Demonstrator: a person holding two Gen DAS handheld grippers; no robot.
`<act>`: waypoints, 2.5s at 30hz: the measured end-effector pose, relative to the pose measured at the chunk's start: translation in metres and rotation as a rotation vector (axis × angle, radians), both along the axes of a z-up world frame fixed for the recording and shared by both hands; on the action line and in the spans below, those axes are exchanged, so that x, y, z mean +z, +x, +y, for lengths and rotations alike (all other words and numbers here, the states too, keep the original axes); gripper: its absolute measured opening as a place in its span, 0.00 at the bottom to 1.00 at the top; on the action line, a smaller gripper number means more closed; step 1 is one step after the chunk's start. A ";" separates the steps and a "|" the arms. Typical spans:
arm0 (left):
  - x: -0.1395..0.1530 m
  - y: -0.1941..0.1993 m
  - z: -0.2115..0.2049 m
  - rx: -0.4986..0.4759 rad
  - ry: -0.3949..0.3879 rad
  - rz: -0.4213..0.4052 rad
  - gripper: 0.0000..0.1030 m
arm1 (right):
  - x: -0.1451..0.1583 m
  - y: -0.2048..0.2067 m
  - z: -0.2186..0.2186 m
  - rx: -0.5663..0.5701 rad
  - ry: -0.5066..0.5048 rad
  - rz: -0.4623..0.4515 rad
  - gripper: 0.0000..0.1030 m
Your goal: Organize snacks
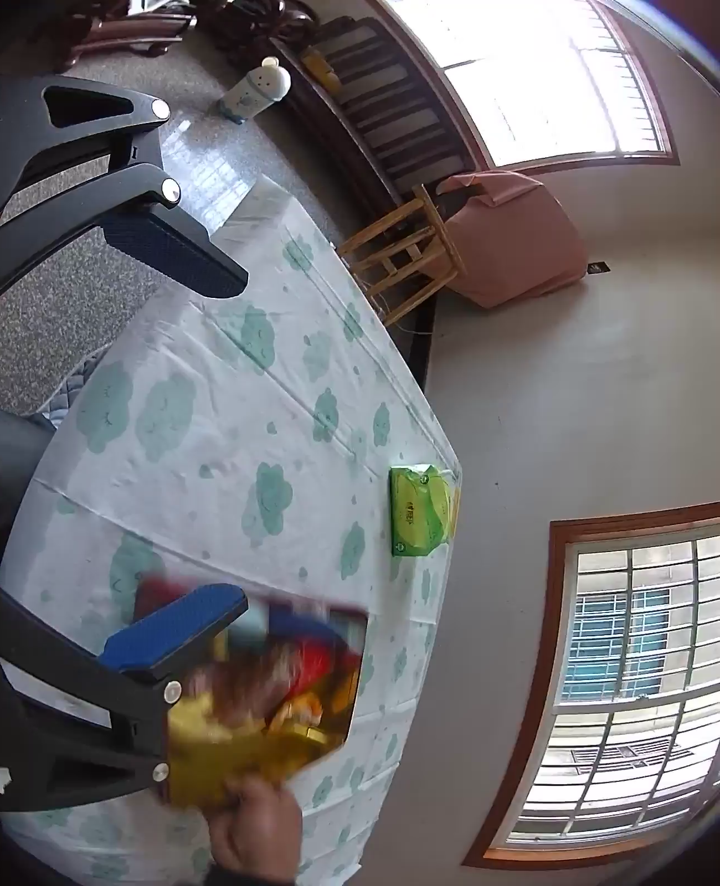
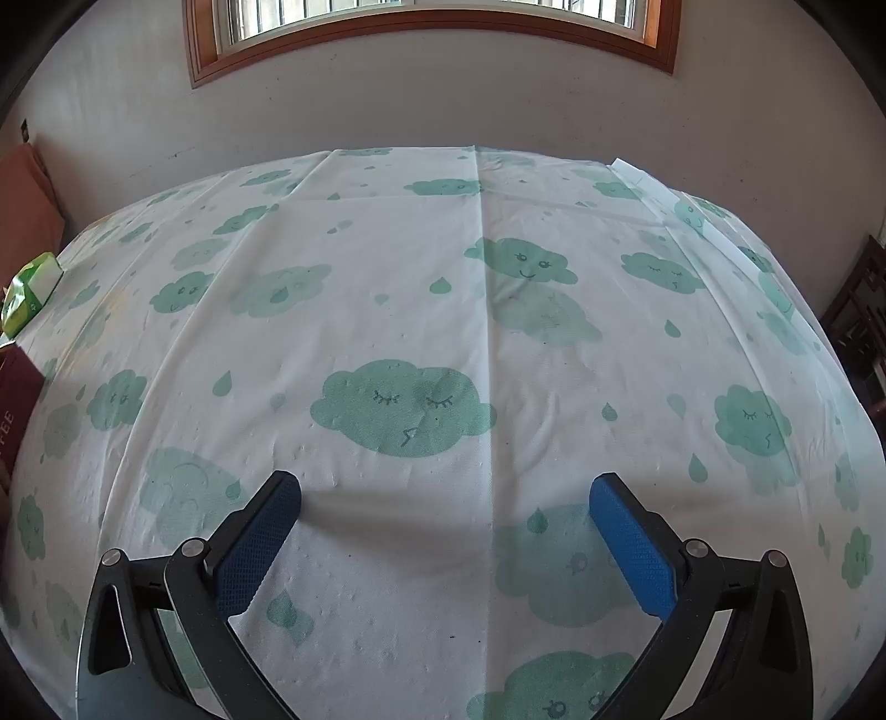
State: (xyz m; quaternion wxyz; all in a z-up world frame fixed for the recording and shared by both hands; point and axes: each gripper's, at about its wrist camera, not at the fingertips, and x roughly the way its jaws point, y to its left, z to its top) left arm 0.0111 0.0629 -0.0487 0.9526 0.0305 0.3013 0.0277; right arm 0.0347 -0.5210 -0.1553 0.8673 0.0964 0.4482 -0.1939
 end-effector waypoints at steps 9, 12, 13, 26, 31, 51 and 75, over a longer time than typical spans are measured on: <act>-0.014 0.010 -0.032 -0.089 -0.053 0.043 1.00 | 0.000 0.000 -0.001 0.000 -0.001 0.001 1.00; -0.020 0.008 -0.038 -0.105 -0.042 0.046 1.00 | 0.000 0.000 0.000 0.000 -0.003 0.002 1.00; -0.023 0.008 -0.039 -0.108 -0.042 0.055 1.00 | 0.000 0.000 0.000 0.000 -0.003 0.002 1.00; -0.037 0.006 -0.025 -0.072 -0.076 0.096 1.00 | 0.001 0.001 0.000 0.000 -0.003 0.002 1.00; -0.032 0.002 -0.018 -0.055 -0.062 0.083 1.00 | 0.001 0.001 0.000 0.000 -0.003 0.002 1.00; 0.050 -0.061 0.038 0.020 -0.110 -0.134 1.00 | 0.000 0.000 0.000 0.000 -0.003 0.002 1.00; 0.018 -0.013 -0.032 -0.114 -0.107 0.004 1.00 | 0.000 0.000 0.000 0.000 -0.003 0.002 1.00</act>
